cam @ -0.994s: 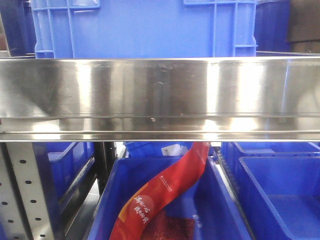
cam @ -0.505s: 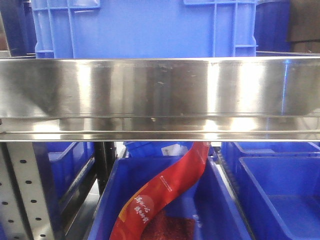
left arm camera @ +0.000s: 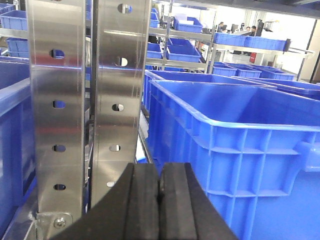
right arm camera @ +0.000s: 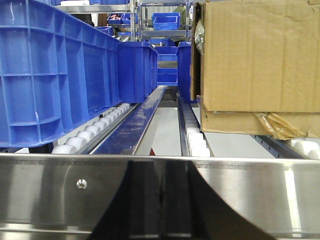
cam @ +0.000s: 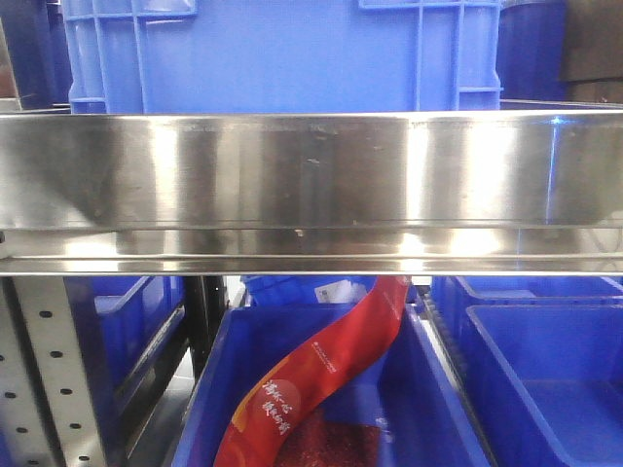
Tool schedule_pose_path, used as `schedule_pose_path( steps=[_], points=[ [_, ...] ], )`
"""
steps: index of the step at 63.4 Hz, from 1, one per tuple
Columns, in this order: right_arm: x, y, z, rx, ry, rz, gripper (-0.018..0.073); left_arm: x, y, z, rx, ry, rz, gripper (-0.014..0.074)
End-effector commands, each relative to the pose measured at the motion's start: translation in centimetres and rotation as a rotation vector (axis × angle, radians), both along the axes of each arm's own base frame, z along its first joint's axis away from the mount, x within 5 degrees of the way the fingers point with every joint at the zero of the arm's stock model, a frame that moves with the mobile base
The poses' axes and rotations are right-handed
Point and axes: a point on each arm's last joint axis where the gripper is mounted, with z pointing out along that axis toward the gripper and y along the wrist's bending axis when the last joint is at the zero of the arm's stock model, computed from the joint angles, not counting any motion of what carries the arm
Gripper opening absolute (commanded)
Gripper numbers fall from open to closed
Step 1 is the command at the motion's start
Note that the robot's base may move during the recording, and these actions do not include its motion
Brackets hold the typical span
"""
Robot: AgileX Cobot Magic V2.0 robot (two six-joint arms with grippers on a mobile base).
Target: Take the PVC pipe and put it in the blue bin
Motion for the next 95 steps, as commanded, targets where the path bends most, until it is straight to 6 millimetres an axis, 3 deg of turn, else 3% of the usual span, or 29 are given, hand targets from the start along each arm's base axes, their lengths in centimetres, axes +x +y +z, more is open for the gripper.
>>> schedule_pose_path(
  steps=[1,32,41,58,70,95],
  points=[
    [0.0,0.0,0.0,-0.006,-0.013,0.000,-0.0167,-0.1,0.1,0.3,-0.013,-0.023,0.003,-0.0111],
    [0.0,0.0,0.0,-0.006,-0.015,0.000,-0.0167,-0.3,0.1,0.0,-0.013,-0.021,0.003,-0.0111],
    [0.0,0.0,0.0,-0.006,-0.015,0.000,-0.0167,-1.7,0.3,-2.0,-0.002,-0.020,0.004,-0.0111],
    [0.0,0.0,0.0,-0.006,-0.015,0.000,-0.0167,-5.2,0.9,-8.7,0.048,-0.026,0.004,-0.0111],
    [0.0,0.0,0.0,-0.006,-0.015,0.000,-0.0167,-6.8,1.2,-12.2,0.052,-0.076,0.008,-0.0111],
    [0.0,0.0,0.0,-0.006,-0.015,0.000,-0.0167,-6.9,1.8,-12.5,0.057,-0.062,0.102,-0.0111]
  ],
)
